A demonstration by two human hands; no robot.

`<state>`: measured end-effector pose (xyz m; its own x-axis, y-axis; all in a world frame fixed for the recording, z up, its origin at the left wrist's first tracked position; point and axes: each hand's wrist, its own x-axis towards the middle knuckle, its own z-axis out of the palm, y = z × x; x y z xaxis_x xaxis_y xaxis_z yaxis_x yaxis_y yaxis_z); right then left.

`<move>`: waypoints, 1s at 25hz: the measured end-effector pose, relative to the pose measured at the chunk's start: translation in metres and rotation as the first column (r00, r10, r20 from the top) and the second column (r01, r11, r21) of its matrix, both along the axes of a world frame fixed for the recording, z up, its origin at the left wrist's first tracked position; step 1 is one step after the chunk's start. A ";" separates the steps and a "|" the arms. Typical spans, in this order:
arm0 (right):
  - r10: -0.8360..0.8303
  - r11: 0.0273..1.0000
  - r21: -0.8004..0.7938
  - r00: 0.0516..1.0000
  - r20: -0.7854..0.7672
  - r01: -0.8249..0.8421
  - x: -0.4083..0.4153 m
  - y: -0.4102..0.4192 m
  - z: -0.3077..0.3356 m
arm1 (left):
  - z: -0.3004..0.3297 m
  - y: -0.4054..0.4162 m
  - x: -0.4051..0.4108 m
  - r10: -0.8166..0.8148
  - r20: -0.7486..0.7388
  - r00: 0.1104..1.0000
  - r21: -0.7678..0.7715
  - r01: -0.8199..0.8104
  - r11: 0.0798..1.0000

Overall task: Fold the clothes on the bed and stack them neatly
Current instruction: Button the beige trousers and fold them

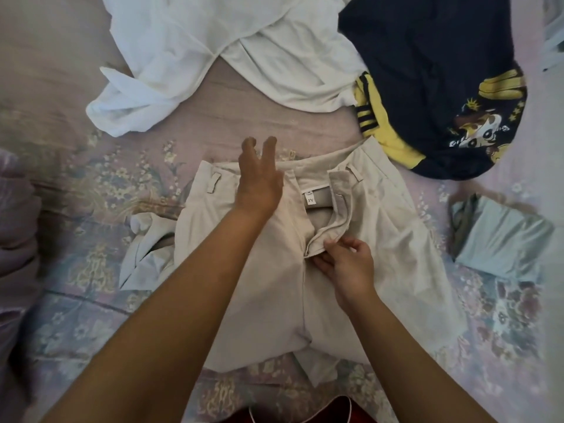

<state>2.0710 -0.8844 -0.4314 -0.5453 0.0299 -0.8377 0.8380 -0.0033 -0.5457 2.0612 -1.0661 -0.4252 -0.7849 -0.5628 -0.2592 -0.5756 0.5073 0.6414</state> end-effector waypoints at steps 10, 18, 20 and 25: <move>0.817 0.482 0.805 0.510 -0.270 -0.346 0.015 0.011 -0.020 | -0.049 0.108 0.133 -0.243 0.156 0.957 -0.395 0.286 0.873; 0.778 0.395 0.899 -0.451 -0.437 -0.188 -0.003 0.038 -0.025 | -0.068 0.108 0.150 -0.423 -0.242 0.873 -0.694 0.149 0.705; 0.770 0.407 0.877 -0.420 -0.480 -0.256 -0.004 0.036 -0.024 | -0.067 0.113 0.147 -0.396 -0.268 0.878 -0.688 0.114 0.717; 0.781 0.359 0.836 -0.357 -0.512 -0.415 -0.006 0.034 -0.020 | -0.064 0.114 0.145 -0.367 -0.309 0.878 -0.664 0.078 0.744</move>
